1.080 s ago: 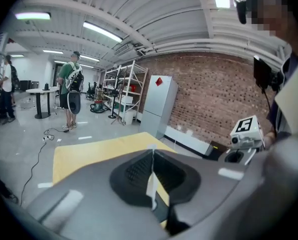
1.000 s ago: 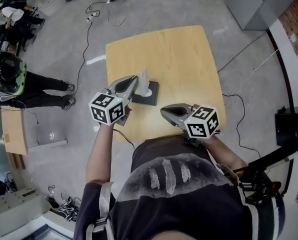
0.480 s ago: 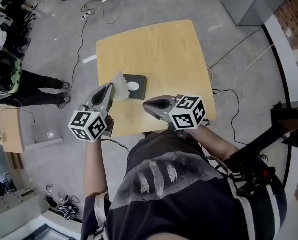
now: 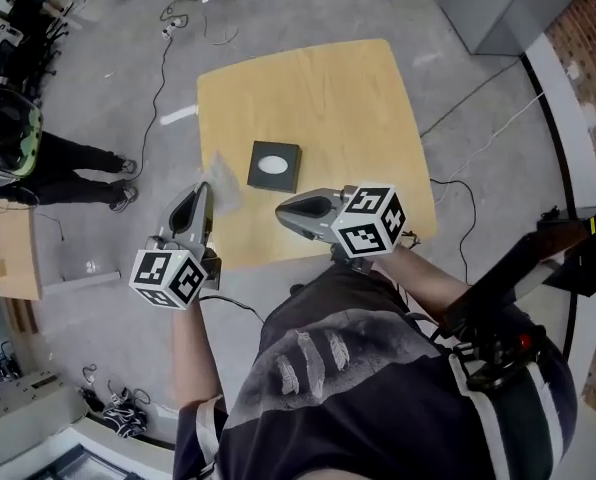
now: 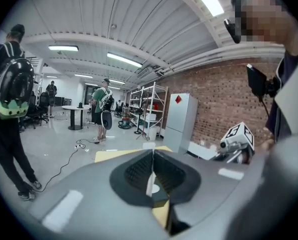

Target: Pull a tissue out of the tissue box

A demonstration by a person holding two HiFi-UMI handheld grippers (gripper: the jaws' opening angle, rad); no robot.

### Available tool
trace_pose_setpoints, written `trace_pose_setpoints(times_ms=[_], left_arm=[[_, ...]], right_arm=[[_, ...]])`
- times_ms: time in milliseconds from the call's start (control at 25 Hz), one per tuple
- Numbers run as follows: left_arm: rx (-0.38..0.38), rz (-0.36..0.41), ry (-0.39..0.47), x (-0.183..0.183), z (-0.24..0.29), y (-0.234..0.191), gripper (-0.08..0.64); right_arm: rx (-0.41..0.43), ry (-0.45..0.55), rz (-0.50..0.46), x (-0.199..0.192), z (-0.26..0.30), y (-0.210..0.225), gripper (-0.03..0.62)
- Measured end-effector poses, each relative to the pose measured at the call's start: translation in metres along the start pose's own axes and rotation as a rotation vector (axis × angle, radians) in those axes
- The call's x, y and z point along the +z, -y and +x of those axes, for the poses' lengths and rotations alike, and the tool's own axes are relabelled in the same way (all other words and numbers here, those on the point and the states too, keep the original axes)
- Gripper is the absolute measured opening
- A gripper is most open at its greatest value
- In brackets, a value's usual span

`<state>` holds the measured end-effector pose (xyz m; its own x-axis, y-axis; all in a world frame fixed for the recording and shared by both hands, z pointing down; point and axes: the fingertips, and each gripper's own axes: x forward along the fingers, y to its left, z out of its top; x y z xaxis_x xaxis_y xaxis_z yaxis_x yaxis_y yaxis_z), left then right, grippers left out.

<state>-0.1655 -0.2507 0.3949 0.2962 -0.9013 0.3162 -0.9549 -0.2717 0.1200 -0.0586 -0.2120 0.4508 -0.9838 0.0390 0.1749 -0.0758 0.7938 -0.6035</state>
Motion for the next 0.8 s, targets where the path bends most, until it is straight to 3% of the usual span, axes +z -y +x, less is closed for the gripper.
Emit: trace_pose_setpoints(times_ms=[160,400,800], left_arm=[[-0.02,-0.015,0.03,-0.019,-0.015,0.005,0.0],[0.008,-0.041,0.108,0.004,-0.068,-0.059,0.0],[-0.032,-0.115,0.222,-0.022,-0.167,-0.116,0.0]], right_arm=[[-0.054,-0.002,0.012,-0.028,0.001,-0.006,-0.002],[-0.102,-0.051,0.007,-0.013,0.068,-0.027,-0.003],[-0.127,-0.066,-0.121,-0.018,0.158,-0.102,-0.002]])
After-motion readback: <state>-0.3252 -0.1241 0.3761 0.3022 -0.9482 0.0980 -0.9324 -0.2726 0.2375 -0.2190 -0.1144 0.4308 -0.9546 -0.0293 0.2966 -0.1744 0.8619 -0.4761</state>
